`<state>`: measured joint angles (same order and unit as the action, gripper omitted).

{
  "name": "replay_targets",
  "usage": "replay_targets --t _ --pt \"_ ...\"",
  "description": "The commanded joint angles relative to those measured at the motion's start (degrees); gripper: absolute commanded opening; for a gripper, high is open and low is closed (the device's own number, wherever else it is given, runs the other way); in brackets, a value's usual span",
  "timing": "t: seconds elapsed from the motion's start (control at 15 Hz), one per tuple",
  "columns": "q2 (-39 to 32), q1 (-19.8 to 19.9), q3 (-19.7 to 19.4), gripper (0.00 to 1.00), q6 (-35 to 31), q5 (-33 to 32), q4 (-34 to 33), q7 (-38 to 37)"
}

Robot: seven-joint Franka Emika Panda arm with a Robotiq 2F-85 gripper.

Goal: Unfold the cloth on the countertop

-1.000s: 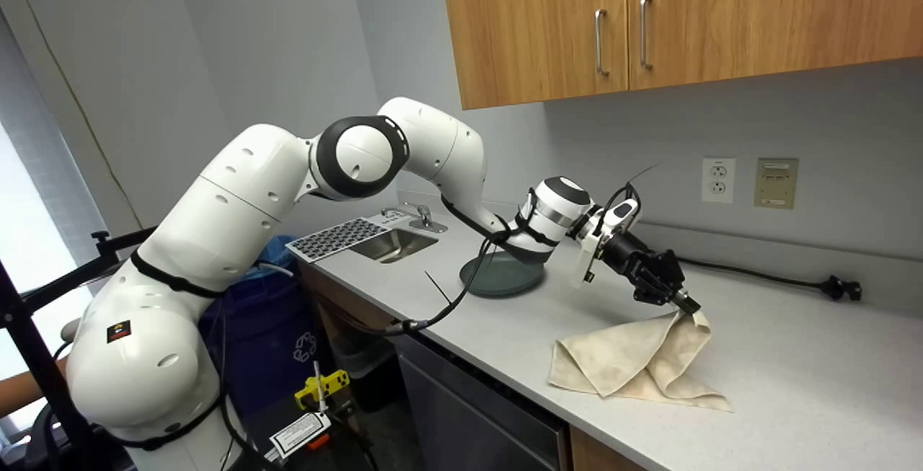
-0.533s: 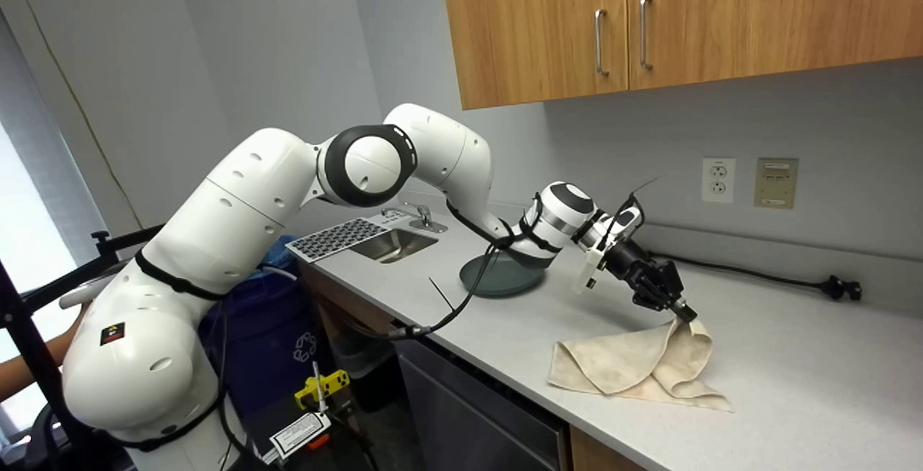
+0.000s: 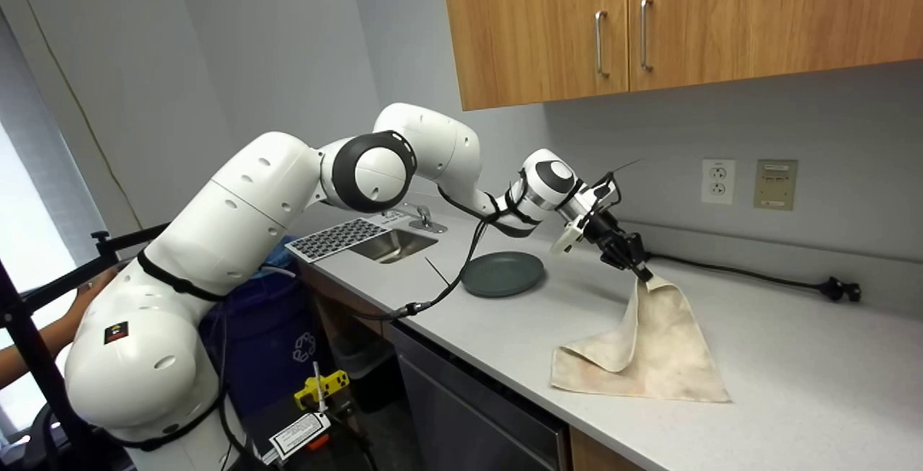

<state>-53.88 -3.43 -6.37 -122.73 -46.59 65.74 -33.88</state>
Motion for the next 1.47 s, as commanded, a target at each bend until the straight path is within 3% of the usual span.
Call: replay_targets --t 0.0,0.13,0.2,0.27,0.4,0.87,1.0,1.4 --pt "-3.6 -0.9 -0.1 0.00 -1.0 5.3 -6.5 3.8" --pt "-4.4 -1.0 -0.3 0.00 -1.0 8.3 -7.7 5.1" --pt "-4.7 -0.8 -0.1 0.27 -0.6 10.5 -8.0 6.2" --pt "-5.1 -0.8 -0.3 0.29 -0.2 12.3 -8.5 7.1" --pt "-5.5 -0.7 -0.7 0.41 0.0 15.8 -8.9 9.1" --pt "-4.7 -0.8 -1.8 0.95 2.1 24.1 -8.1 15.4" --pt "-3.9 -0.4 -1.9 1.00 4.2 25.6 -7.1 17.6" --pt "-1.3 2.0 -1.2 1.00 10.8 28.9 -4.2 23.7"
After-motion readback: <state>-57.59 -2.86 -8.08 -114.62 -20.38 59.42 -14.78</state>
